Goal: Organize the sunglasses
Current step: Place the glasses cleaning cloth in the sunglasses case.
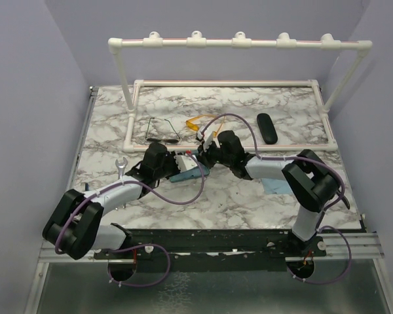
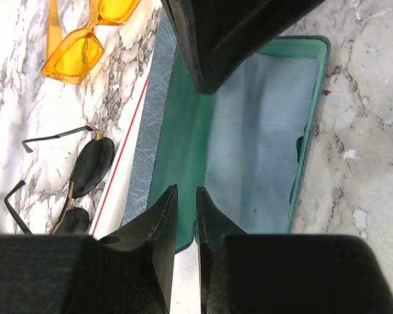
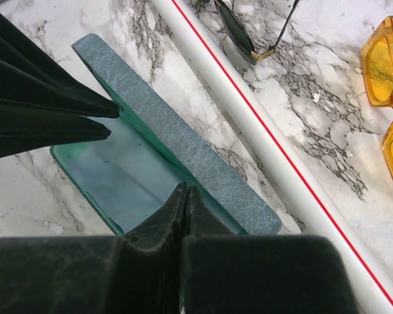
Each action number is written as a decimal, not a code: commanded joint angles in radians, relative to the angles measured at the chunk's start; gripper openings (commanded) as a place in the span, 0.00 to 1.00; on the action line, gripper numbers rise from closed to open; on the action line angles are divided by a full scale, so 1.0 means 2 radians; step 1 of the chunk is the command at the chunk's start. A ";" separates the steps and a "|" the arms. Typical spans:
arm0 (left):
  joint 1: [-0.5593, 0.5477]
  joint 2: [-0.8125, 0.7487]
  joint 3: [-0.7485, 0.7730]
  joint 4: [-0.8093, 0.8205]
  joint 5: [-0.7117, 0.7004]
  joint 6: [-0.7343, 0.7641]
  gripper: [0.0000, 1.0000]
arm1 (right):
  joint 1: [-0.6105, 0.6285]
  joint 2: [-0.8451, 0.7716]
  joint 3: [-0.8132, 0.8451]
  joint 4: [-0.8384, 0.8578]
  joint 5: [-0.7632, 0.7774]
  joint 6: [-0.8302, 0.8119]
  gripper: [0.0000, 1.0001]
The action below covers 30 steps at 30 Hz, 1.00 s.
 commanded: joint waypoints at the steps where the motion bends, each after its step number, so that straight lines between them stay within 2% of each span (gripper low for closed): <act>1: 0.003 0.019 -0.023 0.048 -0.001 0.005 0.18 | -0.002 0.028 -0.011 0.040 0.031 0.013 0.01; 8: 0.003 0.035 -0.054 0.058 -0.010 0.065 0.18 | -0.001 0.051 -0.017 0.030 0.053 0.019 0.01; 21: 0.008 0.034 -0.059 0.044 -0.017 0.097 0.19 | 0.006 0.019 -0.051 -0.002 0.048 0.037 0.01; 25: 0.009 0.009 -0.039 -0.004 0.013 0.103 0.25 | 0.006 -0.018 -0.052 -0.034 0.034 0.041 0.01; 30: 0.001 -0.001 -0.013 -0.042 0.046 0.066 0.34 | 0.005 -0.048 -0.044 -0.061 0.054 0.088 0.07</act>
